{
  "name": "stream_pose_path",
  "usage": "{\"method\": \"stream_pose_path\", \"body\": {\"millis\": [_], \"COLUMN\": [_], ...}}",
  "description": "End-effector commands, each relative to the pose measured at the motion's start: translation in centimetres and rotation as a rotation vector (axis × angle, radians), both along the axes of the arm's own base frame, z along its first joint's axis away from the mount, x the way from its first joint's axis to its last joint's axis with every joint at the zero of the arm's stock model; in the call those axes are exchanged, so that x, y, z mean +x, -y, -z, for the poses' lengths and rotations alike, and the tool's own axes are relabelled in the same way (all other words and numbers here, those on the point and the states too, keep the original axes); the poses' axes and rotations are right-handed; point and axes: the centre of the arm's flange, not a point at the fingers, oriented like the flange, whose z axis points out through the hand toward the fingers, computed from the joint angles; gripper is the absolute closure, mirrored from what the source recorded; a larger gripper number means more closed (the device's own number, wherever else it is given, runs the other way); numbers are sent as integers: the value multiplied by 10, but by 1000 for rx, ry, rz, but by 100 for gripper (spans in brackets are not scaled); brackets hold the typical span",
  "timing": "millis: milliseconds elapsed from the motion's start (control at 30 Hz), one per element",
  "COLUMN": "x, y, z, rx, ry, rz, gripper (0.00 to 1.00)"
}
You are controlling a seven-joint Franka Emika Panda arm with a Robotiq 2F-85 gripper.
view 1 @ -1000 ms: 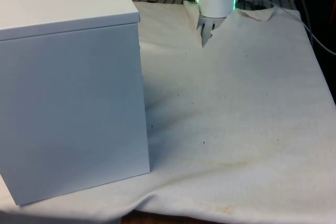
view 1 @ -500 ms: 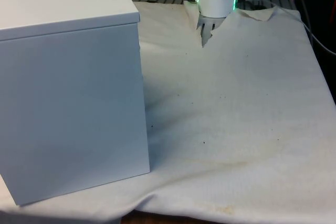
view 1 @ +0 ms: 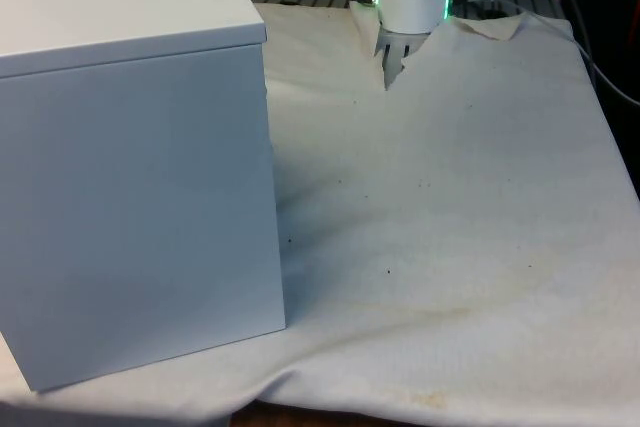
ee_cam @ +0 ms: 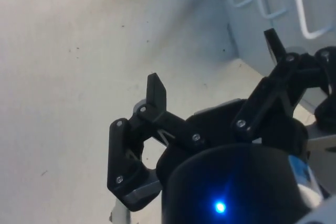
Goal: Open the drawer, then close it.
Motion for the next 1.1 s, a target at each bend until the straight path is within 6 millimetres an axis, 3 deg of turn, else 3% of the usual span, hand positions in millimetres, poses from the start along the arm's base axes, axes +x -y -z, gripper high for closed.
{"method": "stream_pose_path", "body": {"millis": [0, 200, 567, 1067], "x": [0, 5, 10, 11], "y": [0, 0, -19, -19], "z": [0, 0, 11, 25], "rx": [-5, -66, -122, -206], "ry": [1, 18, 46, 55], "rz": [4, 29, 35, 60], "gripper": [0, 0, 0, 0]}}
